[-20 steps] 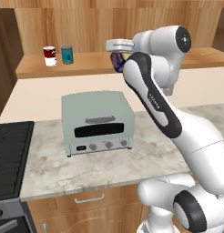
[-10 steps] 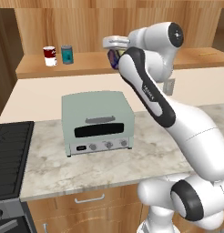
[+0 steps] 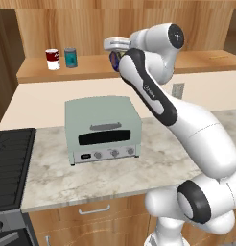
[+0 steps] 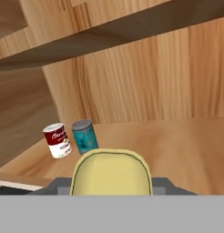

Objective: Pick the cans from the counter and place them in their designated side in the cabinet.

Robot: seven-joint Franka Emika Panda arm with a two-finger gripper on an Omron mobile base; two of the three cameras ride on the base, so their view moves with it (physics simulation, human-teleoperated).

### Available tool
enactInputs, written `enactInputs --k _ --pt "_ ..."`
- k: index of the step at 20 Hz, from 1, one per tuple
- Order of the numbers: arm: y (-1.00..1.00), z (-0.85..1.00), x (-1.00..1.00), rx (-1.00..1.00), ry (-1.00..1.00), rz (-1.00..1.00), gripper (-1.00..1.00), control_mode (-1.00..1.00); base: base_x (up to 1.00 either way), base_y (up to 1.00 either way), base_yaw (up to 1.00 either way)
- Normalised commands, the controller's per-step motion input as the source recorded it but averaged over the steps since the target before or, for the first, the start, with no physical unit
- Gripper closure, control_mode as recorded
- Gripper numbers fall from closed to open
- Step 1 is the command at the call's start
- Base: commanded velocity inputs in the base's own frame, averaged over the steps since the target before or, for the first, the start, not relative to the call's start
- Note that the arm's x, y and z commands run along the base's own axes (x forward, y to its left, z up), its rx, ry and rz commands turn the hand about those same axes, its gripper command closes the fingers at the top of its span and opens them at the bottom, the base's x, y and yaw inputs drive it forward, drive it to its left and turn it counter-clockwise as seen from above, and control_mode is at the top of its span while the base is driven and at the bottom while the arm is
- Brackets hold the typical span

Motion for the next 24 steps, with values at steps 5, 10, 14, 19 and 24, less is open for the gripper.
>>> enactInputs --k 5,10,14,19,24 --pt "0.07 -0.08 0.22 0.00 0.00 0.01 1.00 -1.00 0.00 0.00 0.00" --pt "0.06 -0.06 0.22 0.00 0.00 0.02 1.00 -1.00 0.00 0.00 0.00" --pt "0.07 -0.03 0.22 0.00 0.00 0.02 1.00 -1.00 0.00 0.00 0.00" --pt "0.12 -0.02 0.20 0.00 0.00 0.01 1.00 -1.00 0.00 0.00 0.00" --pt "0.15 0.00 0.21 0.00 0.00 0.01 1.00 -1.00 0.00 0.00 0.00"
